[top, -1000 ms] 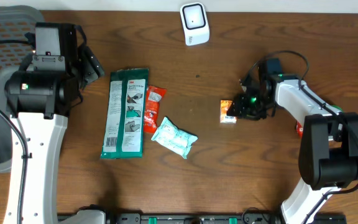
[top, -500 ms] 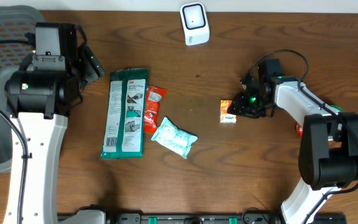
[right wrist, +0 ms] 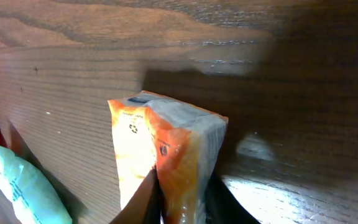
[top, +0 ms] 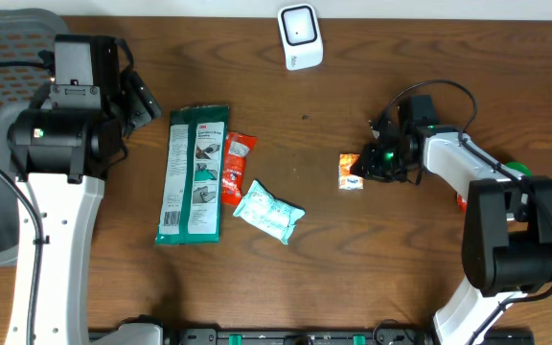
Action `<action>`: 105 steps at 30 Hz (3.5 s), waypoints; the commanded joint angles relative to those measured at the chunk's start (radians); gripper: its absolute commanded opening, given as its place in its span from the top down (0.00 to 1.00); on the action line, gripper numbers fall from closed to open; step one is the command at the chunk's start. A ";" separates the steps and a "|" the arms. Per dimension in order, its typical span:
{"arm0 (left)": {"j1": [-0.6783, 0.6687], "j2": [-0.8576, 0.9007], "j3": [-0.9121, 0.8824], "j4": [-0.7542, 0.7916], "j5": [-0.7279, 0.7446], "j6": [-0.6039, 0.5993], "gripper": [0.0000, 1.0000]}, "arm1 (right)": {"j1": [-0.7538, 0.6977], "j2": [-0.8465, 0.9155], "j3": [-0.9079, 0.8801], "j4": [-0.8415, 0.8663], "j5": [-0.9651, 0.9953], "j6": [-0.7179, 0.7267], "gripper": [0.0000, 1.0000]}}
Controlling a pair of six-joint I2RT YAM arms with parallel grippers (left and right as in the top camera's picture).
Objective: Scan the item barcode
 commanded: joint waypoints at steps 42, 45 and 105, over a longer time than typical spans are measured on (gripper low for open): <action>0.004 0.003 0.016 -0.003 -0.013 0.002 0.13 | 0.548 -0.042 -0.008 -0.167 1.234 0.110 0.83; 0.004 0.003 0.016 -0.003 -0.013 0.002 0.13 | 0.548 -0.042 -0.008 -0.167 1.216 0.110 0.78; 0.004 0.003 0.016 -0.003 -0.013 0.002 0.13 | 0.254 -0.185 0.059 -0.221 0.542 0.008 0.40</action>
